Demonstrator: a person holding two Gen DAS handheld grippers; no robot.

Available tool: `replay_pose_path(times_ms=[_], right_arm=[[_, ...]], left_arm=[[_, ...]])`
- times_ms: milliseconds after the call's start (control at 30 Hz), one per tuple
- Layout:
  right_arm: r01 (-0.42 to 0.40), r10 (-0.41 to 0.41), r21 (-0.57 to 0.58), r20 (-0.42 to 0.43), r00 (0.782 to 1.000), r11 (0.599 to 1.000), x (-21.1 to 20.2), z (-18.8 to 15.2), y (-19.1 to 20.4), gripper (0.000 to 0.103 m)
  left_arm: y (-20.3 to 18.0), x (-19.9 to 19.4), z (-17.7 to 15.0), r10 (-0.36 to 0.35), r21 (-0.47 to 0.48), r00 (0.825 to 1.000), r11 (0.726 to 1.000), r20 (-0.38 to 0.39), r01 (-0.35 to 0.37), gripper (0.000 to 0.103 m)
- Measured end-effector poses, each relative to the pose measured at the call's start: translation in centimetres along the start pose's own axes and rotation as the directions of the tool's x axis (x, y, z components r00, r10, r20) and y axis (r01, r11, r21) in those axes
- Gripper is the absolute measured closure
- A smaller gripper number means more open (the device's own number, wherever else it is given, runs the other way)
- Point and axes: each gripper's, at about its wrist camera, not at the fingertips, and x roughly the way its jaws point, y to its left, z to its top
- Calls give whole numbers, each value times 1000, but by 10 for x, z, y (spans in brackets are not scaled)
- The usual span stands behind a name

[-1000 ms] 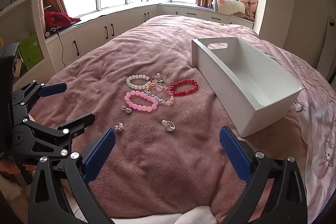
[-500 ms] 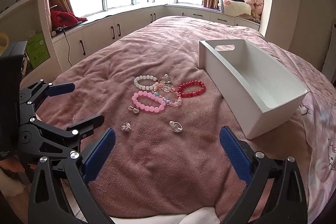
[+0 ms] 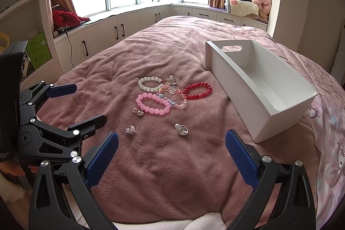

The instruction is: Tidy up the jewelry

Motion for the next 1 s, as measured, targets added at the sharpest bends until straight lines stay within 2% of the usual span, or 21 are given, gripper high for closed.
replay_pose_path(times_ms=[1000], right_arm=[[-2,2,-3,-3,1000,1000,1,1,2,5]], left_arm=[[1,0,0,-4,-5,1000,1000,-2,4,3]])
